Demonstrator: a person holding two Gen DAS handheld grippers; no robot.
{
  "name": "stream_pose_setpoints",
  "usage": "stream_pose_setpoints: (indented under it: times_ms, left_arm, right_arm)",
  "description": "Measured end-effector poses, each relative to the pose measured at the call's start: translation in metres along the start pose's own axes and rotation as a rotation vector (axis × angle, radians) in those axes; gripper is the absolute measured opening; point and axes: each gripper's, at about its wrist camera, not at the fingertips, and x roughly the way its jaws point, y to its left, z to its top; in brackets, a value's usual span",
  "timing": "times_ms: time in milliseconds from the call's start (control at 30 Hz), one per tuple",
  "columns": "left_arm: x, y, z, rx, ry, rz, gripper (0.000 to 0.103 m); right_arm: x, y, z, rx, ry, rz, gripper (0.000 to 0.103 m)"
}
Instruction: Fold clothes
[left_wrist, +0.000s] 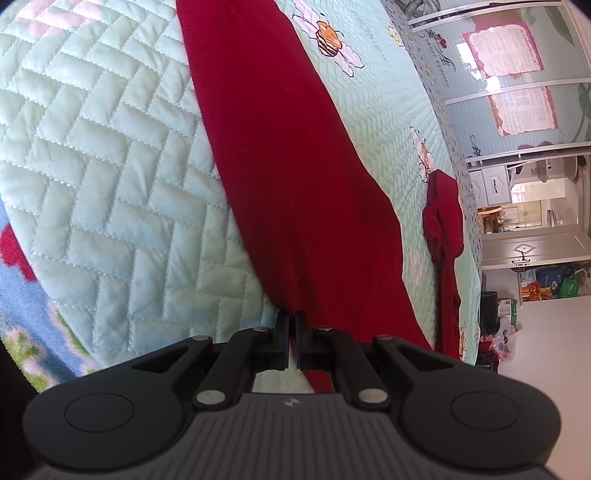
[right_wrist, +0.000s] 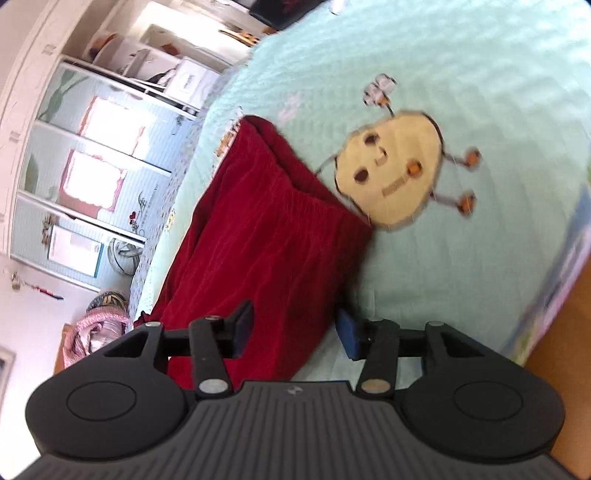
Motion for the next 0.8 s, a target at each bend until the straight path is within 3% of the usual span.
stream_pose_setpoints:
  times_ms: [67,133,167,233,400,533,633,800]
  left_arm:
    - [-0.001,-0.003,0.001,0.010,-0.002,0.006,0.002]
    - [-0.003,-0.004,0.002,0.017,-0.005,0.011,0.002]
    - [-0.003,-0.005,0.002,0.019,-0.006,0.013,0.002]
    - [-0.007,-0.007,0.003,0.027,-0.011,0.022,0.002]
    - [-0.023,-0.013,0.008,0.064,-0.071,0.039,0.002]
    - [-0.029,-0.009,0.007,0.052,-0.074,0.050,0.002]
    - [-0.032,-0.008,-0.001,0.056,-0.053,0.030,0.002]
    - [-0.035,-0.035,-0.026,0.208,-0.015,0.008,0.002]
  right_arm:
    - [0.002,-0.011,0.007,0.045,-0.011,0.030,0.048]
    - [0.003,-0.015,0.011,0.058,-0.007,0.018,0.027]
    - [0.003,-0.014,0.013,0.042,-0.003,-0.009,0.010]
    - [-0.004,-0.012,0.016,0.046,-0.001,-0.006,0.005]
    - [-0.026,-0.003,0.028,0.055,-0.030,0.068,0.004]
    - [-0.011,-0.004,0.032,0.002,0.024,-0.061,0.004]
    - [-0.011,-0.004,0.033,0.025,0.012,-0.033,0.004]
    - [-0.017,0.004,0.034,0.028,0.020,-0.022,0.004]
